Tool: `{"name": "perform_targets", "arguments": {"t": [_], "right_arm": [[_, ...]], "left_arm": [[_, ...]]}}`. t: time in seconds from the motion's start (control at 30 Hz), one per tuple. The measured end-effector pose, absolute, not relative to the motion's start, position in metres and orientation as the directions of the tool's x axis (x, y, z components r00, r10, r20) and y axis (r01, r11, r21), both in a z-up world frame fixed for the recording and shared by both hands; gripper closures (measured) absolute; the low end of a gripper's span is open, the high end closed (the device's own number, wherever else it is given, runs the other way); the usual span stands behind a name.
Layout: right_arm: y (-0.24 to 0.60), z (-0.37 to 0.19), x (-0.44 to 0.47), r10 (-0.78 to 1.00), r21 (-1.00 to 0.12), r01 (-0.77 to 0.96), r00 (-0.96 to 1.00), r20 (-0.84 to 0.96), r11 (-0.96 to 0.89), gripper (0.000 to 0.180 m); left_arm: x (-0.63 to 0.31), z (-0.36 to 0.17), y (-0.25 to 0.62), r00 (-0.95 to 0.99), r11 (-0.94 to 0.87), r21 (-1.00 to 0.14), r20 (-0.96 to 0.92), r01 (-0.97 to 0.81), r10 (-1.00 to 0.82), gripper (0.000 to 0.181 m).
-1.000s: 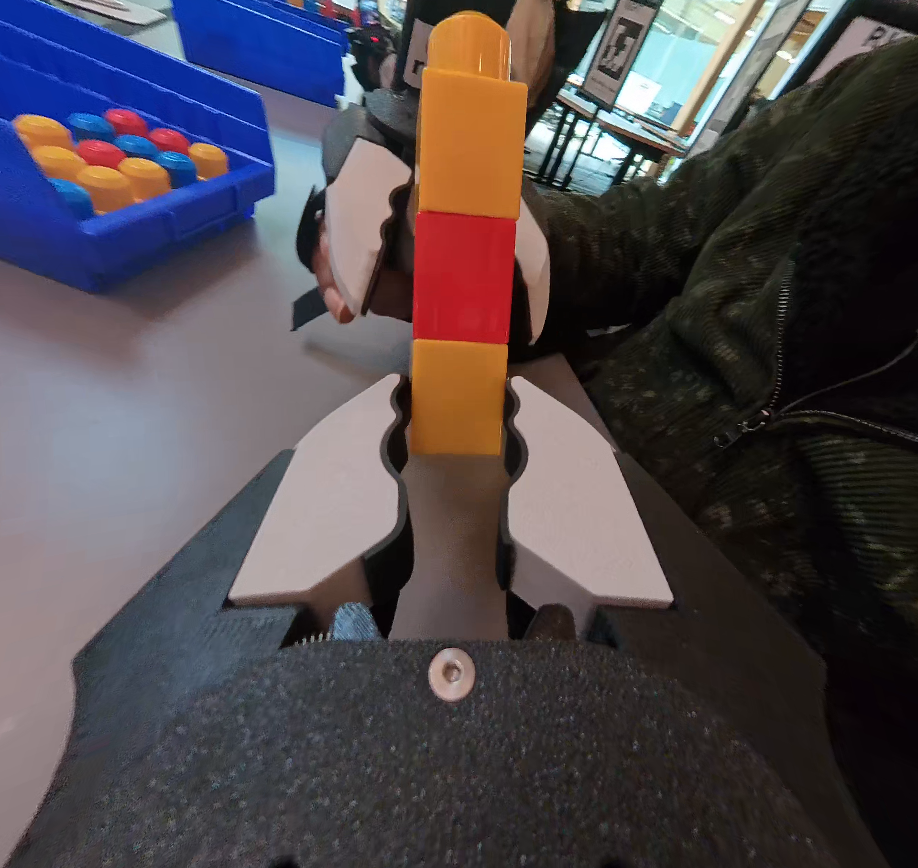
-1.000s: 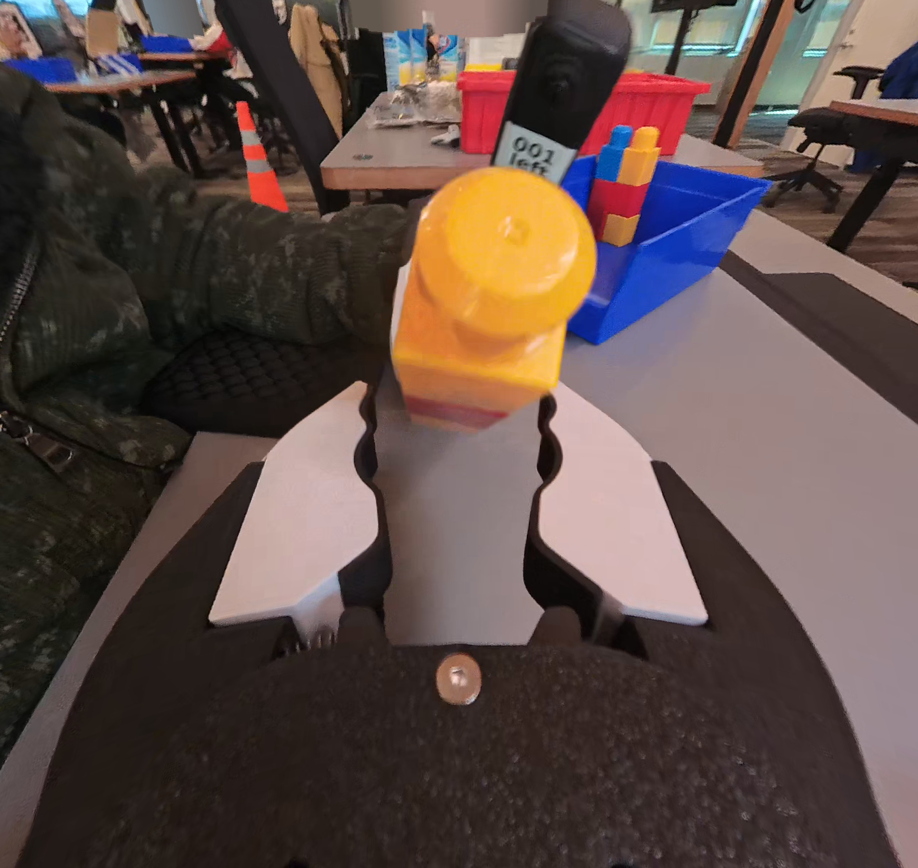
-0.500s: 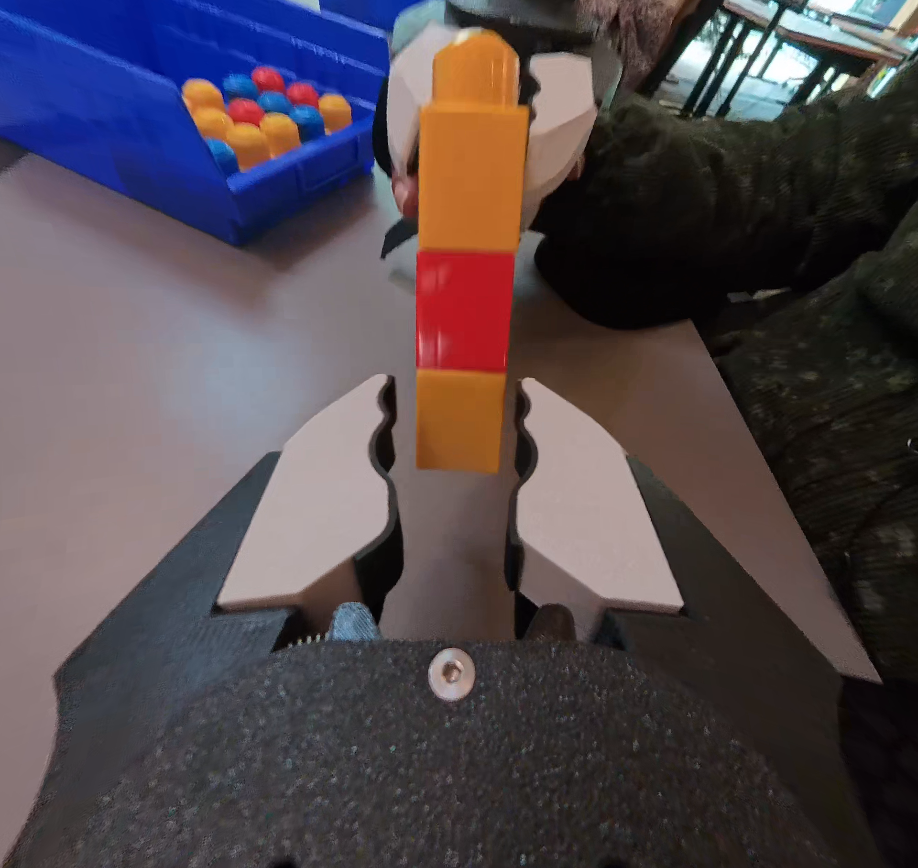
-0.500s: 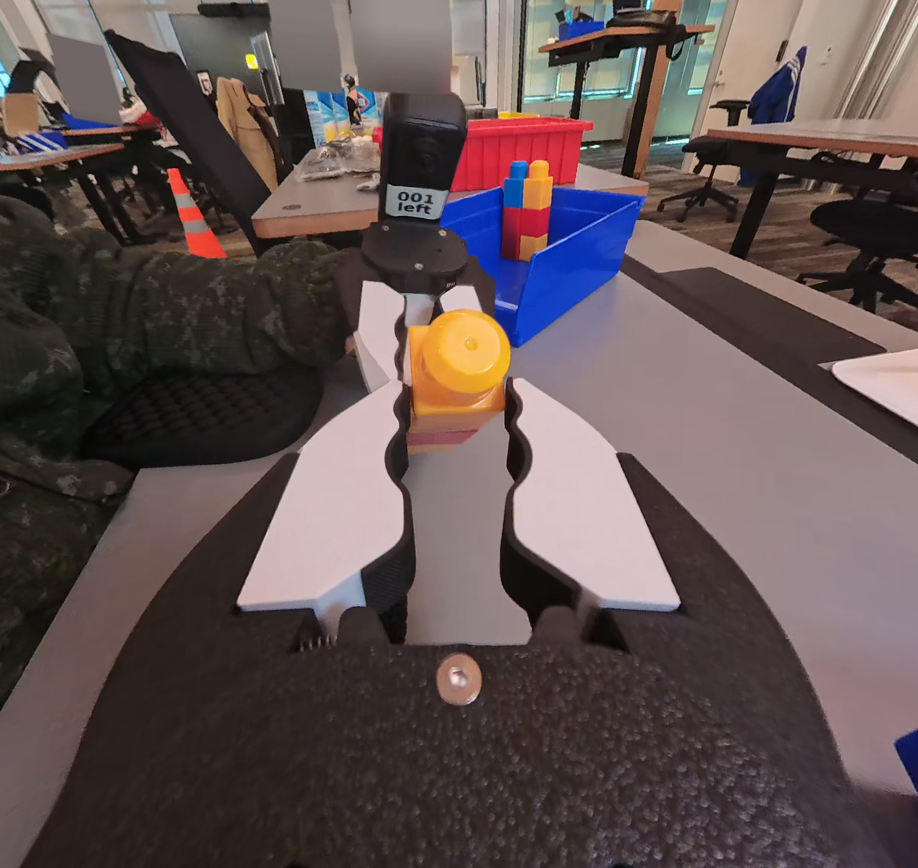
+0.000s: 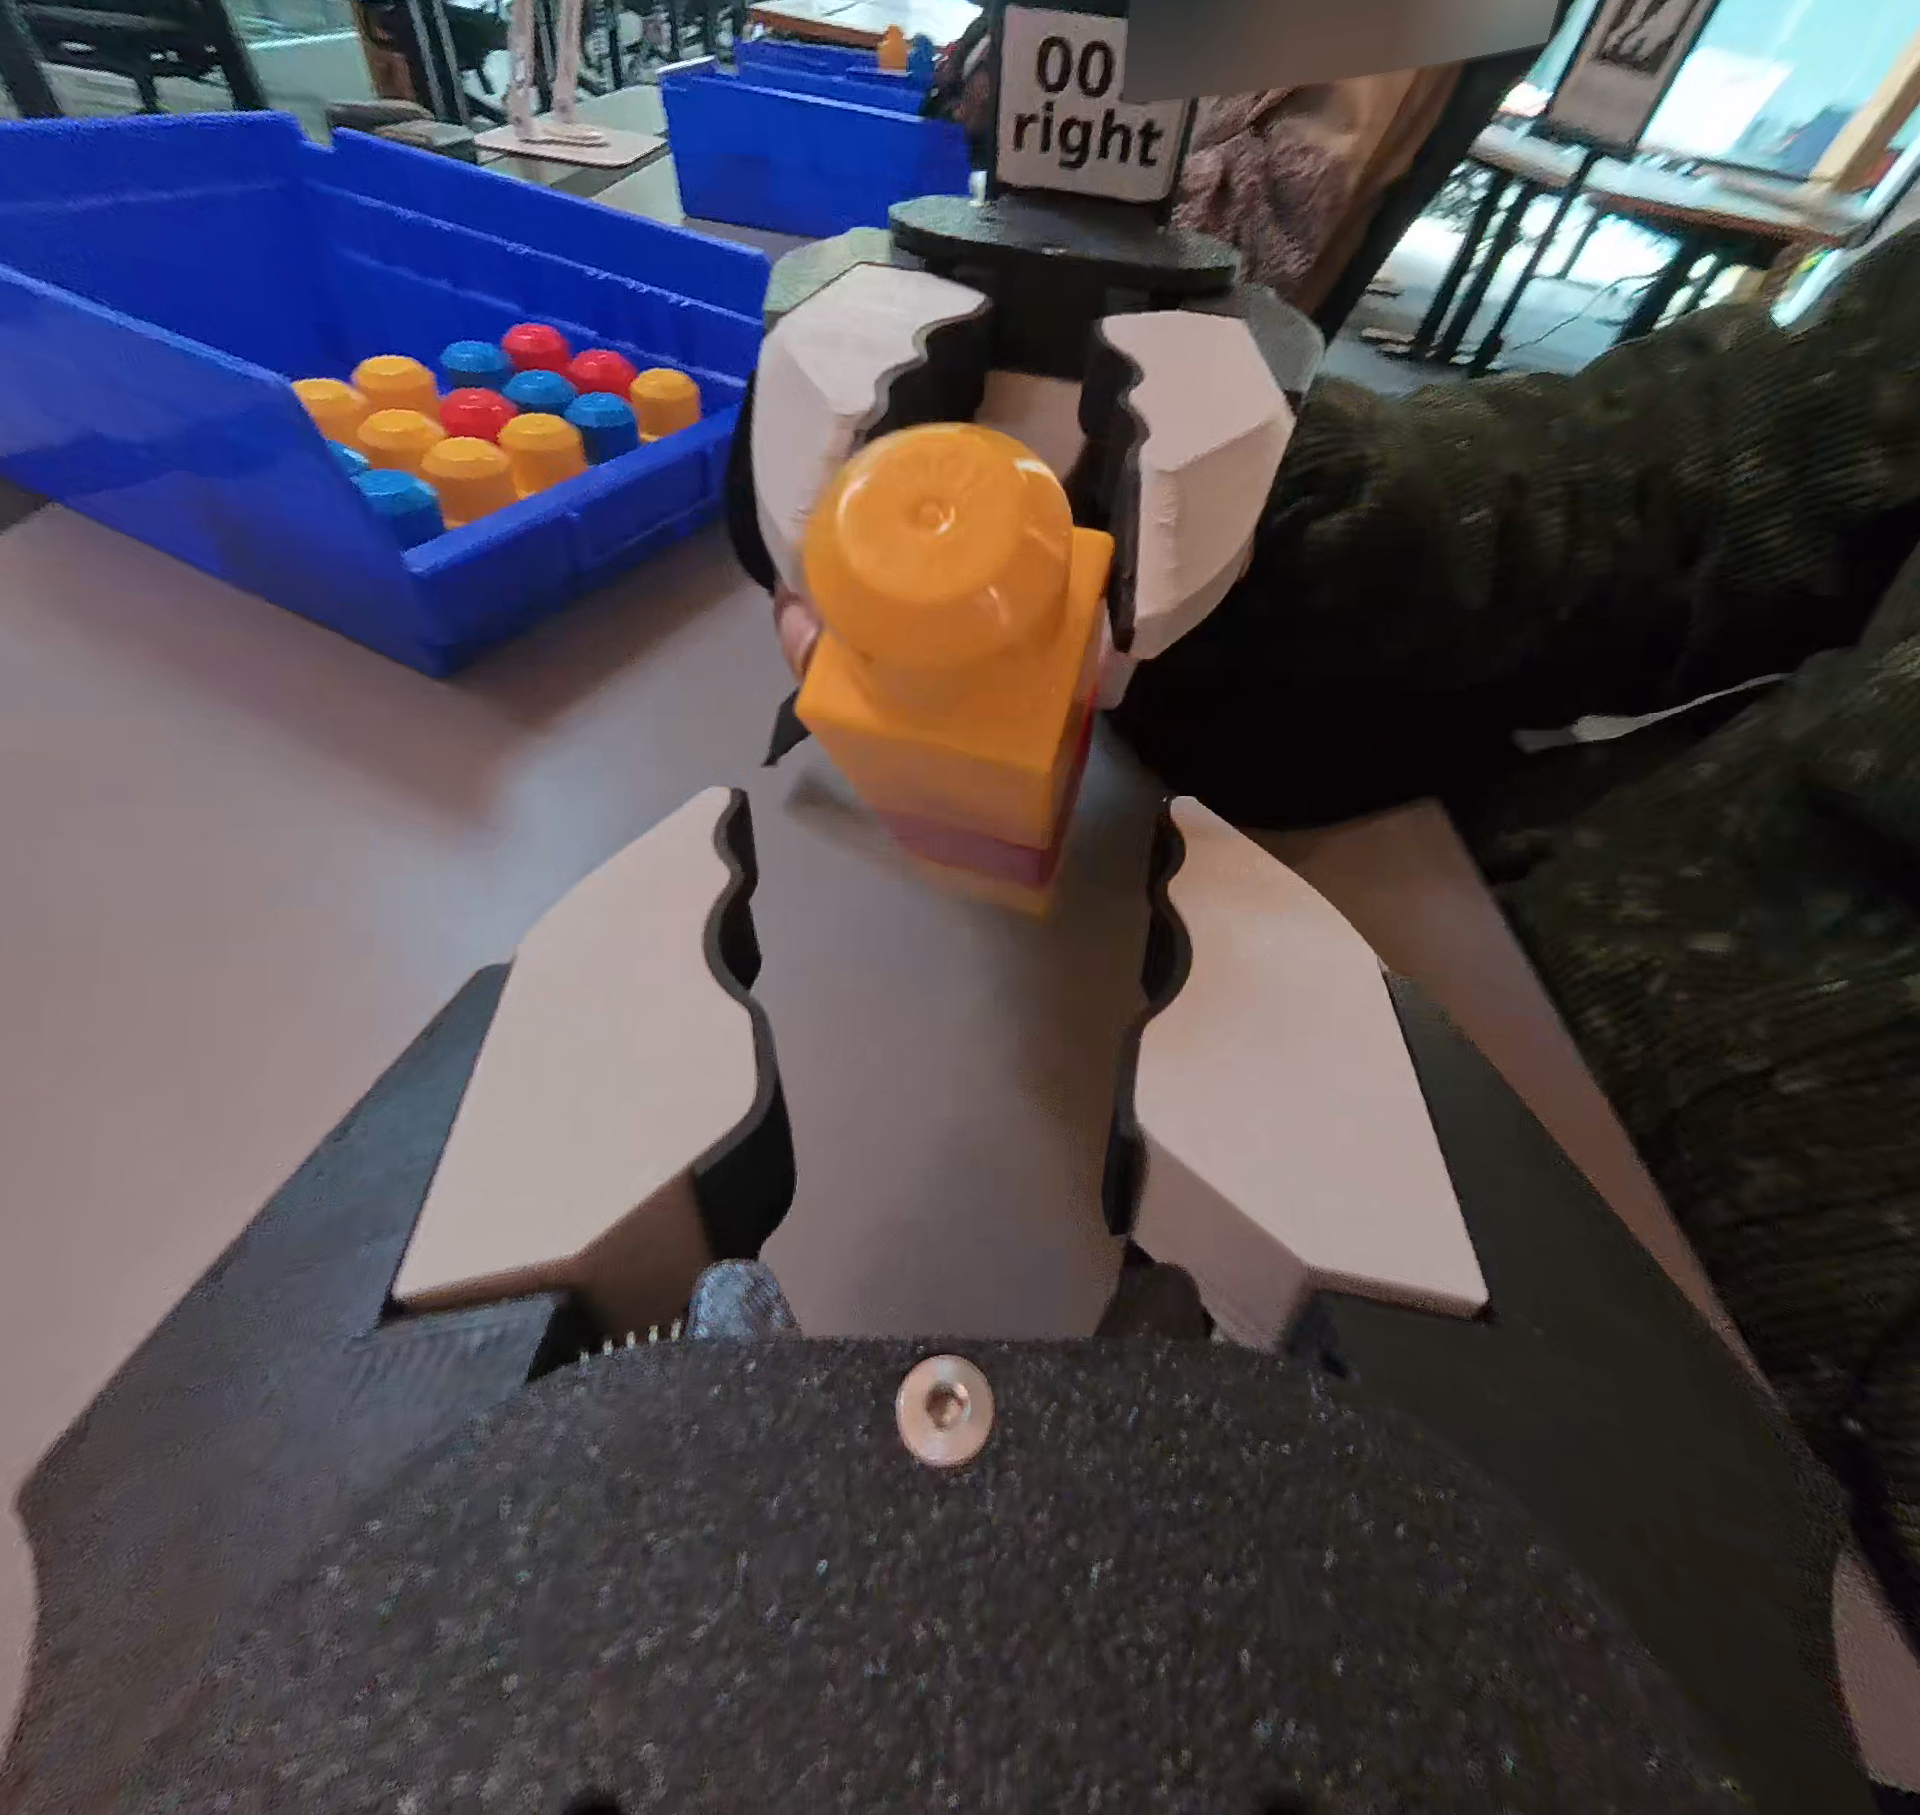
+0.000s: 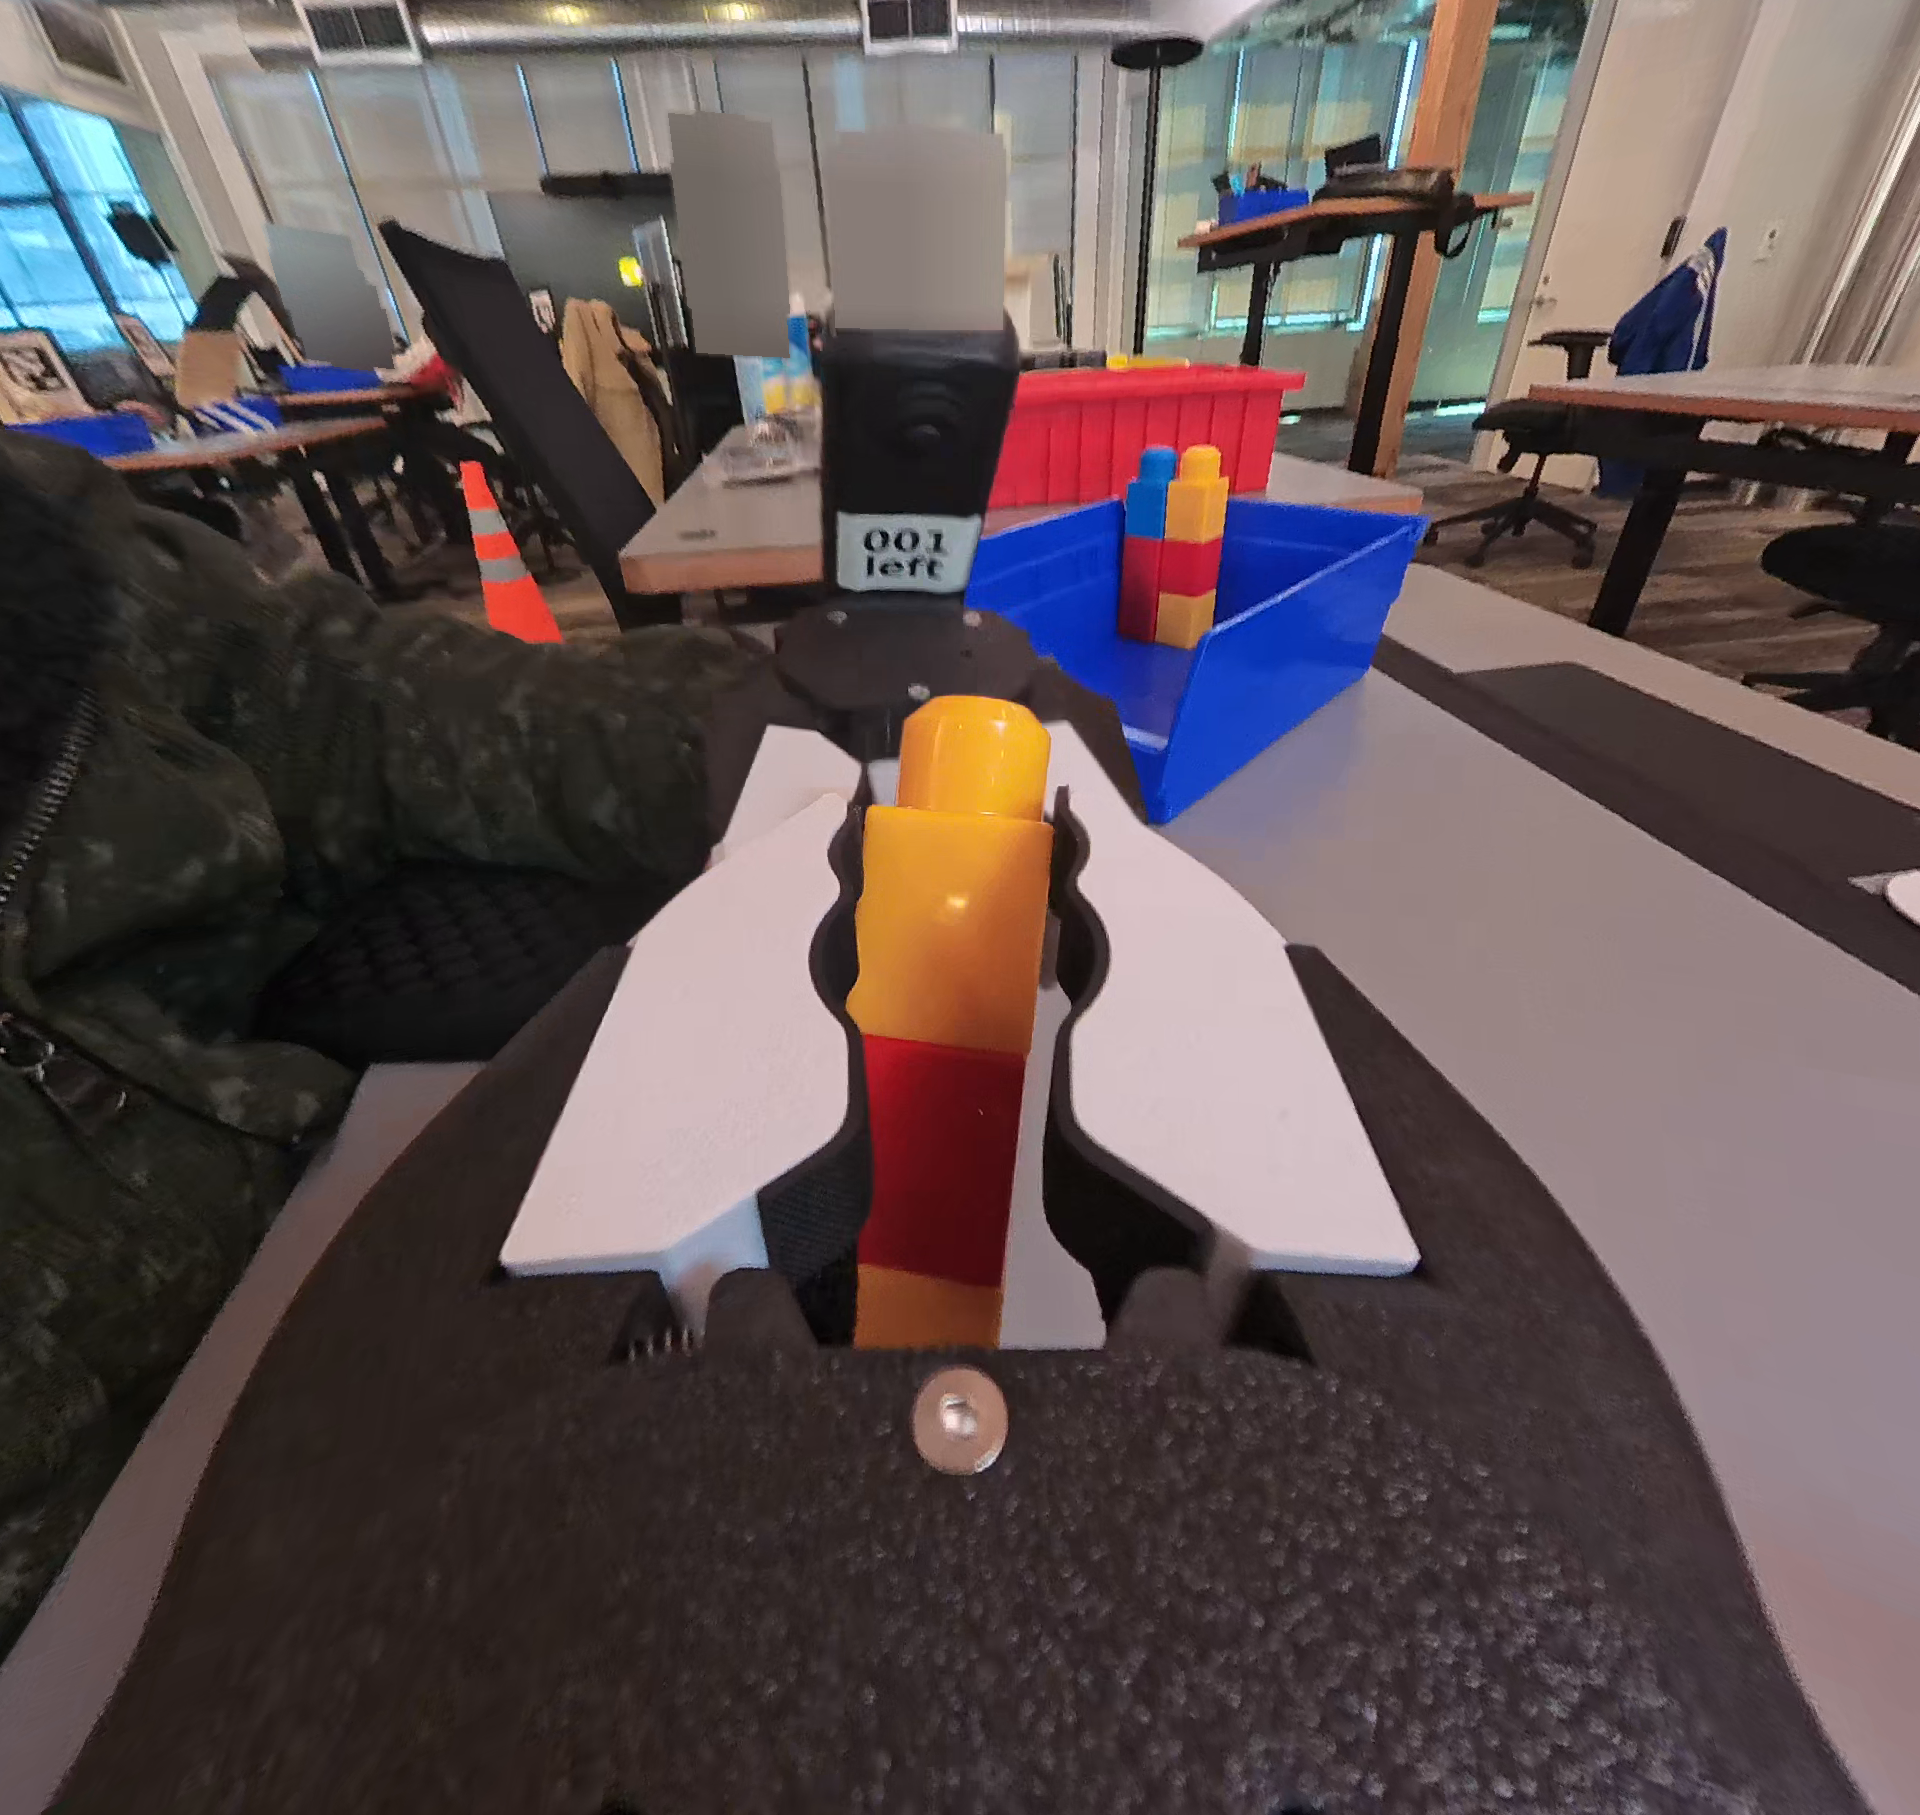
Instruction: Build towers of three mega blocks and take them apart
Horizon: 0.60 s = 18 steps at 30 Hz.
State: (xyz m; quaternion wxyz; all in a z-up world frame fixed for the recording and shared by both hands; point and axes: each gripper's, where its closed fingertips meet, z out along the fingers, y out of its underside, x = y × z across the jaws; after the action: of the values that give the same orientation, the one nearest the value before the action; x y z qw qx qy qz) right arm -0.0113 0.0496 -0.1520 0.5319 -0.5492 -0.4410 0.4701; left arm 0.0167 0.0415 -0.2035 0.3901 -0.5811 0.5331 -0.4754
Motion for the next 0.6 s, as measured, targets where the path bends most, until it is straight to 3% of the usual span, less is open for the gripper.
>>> {"name": "perform_targets", "arguments": {"t": [0.07, 0.13, 0.27, 0.6], "right_arm": [[0.046, -0.147, -0.014, 0.987, -0.999, -0.039, 0.156, -0.039, -0.033, 0.145], [0.041, -0.146, -0.017, 0.990, -0.999, -0.046, 0.138, -0.028, -0.022, 0.144], [0.043, -0.142, -0.010, 0.989, -1.000, -0.024, 0.147, -0.004, -0.001, 0.145], [0.055, -0.192, 0.005, 0.985, -0.952, 0.305, 0.166, 0.049, -0.004, 0.143]], "left_arm": [[0.021, -0.200, 0.035, -0.045, -0.106, -0.969, 0.119, -0.224, -0.992, 0.116], [0.024, -0.200, 0.032, -0.040, -0.060, -0.970, 0.072, -0.234, -0.997, 0.140], [0.010, -0.194, 0.040, -0.012, -0.008, -0.960, 0.012, -0.280, -1.000, 0.144], [-0.014, -0.218, 0.054, 0.029, 0.066, -0.866, -0.092, -0.495, -0.995, 0.144]]}}
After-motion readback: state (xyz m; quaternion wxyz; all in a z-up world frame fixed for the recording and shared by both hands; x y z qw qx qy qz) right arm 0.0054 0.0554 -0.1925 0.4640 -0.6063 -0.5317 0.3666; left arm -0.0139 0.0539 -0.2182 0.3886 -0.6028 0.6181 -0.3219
